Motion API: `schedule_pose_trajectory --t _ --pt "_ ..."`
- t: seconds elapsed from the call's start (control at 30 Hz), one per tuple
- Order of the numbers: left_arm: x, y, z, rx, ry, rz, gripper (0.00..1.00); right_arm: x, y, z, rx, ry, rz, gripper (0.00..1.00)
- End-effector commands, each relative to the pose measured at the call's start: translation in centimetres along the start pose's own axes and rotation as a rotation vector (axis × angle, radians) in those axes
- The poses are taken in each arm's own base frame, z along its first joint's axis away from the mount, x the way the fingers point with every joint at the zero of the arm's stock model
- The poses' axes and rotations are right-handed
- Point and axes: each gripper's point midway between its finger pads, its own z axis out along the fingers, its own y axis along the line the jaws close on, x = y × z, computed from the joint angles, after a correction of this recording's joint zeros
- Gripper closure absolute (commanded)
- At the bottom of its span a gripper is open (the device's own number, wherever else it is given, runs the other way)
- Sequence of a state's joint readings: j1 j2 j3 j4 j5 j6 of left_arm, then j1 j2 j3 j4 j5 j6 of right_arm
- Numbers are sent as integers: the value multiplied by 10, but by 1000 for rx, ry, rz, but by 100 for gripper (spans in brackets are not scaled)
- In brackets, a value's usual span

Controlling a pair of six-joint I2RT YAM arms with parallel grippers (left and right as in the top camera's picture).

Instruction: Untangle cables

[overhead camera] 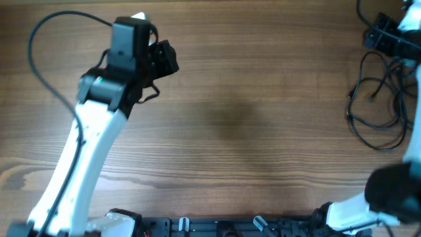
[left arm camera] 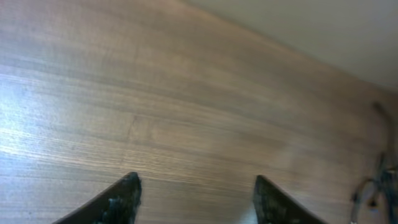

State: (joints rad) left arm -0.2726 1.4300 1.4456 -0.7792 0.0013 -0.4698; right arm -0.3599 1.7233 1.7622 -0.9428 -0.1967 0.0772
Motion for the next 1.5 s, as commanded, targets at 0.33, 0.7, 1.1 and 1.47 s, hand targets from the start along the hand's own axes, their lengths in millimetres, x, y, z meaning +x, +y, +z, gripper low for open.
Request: schedule_pose_trajectory --t 0.33,0.7,1.1,1.47 --pt "-11 -6 -78 74 -121 40 0 33 44 -161 -81 -134 -133 3" --pt "-13 -7 -77 76 -127 41 0 77 42 -171 -76 9 -96 2" --pt "-4 -2 -75 54 -88 40 0 103 41 -182 -67 80 -81 0" --pt "-2 0 -75 49 -79 40 0 99 48 -182 -108 65 -88 0"
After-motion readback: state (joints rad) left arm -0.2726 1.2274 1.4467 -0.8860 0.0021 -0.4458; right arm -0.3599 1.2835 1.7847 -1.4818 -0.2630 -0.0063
